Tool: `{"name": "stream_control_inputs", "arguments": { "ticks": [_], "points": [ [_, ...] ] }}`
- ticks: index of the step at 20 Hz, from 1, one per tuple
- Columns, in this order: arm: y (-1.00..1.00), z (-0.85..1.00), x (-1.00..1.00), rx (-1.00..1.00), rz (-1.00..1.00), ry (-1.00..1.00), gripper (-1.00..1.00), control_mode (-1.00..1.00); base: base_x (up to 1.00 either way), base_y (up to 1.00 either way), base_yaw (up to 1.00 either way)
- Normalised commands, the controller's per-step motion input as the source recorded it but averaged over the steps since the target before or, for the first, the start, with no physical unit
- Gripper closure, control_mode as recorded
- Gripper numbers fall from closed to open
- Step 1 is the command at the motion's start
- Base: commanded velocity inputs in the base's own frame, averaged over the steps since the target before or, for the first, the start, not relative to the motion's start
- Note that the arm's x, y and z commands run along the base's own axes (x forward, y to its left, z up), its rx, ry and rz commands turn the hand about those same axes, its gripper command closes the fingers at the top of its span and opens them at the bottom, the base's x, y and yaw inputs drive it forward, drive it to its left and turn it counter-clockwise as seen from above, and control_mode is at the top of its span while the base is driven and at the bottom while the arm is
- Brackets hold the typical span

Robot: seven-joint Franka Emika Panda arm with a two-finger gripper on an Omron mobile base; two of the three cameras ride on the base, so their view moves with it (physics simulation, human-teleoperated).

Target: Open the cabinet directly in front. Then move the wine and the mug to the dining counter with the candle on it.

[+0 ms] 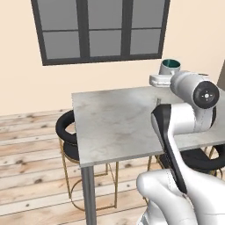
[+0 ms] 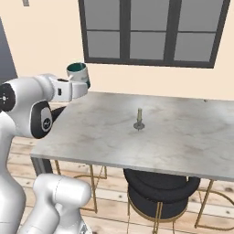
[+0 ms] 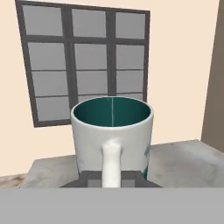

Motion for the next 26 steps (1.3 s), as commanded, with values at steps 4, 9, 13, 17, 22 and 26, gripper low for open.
{"name": "stream_control_inputs", "arguments": {
  "ticks": [4, 9, 13, 17, 22, 26],
  "points": [
    [0.00, 0.00, 0.00, 0.00, 0.00, 0.00, 1.00, 1.00, 0.00, 0.00, 0.00],
    [0.05, -0.29, 0.00, -0.01, 0.00, 0.11, 1.00, -1.00, 0.00, 0.00, 0.00],
    [0.40, -0.46, 0.12, -0.13, -0.01, 0.30, 1.00, -1.00, 0.00, 0.00, 0.00],
    [0.39, -0.57, 0.40, -0.20, -0.08, 0.45, 1.00, -1.00, 0.00, 0.00, 0.00],
    [0.07, -0.55, 0.24, -0.15, -0.02, 0.29, 1.00, -1.00, 0.00, 0.00, 0.00],
    [-0.01, -0.88, 0.06, -0.08, 0.00, 0.18, 1.00, -1.00, 0.00, 0.00, 0.00]
  ]
}}
